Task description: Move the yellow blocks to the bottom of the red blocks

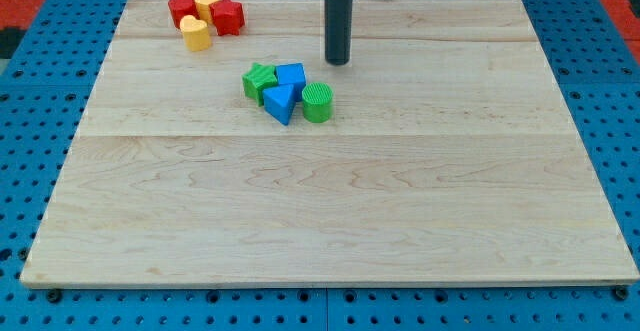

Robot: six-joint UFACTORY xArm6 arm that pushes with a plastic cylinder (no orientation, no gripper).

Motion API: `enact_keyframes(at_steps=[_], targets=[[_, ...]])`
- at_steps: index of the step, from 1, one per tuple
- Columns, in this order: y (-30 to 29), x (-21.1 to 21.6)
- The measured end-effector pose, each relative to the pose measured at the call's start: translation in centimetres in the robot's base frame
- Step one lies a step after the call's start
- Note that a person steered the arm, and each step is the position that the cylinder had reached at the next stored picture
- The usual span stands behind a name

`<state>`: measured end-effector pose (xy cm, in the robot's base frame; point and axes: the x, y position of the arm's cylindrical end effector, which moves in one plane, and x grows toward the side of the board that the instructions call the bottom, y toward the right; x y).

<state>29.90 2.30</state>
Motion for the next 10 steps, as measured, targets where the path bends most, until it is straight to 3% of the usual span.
enact_keyframes(at_steps=[6,7,8,9,10], targets=[[-0.5,-0.5],[-1.0,-2.4],[1.1,-8.1],[-2.4,-10.7],[-8.4,-10.5]])
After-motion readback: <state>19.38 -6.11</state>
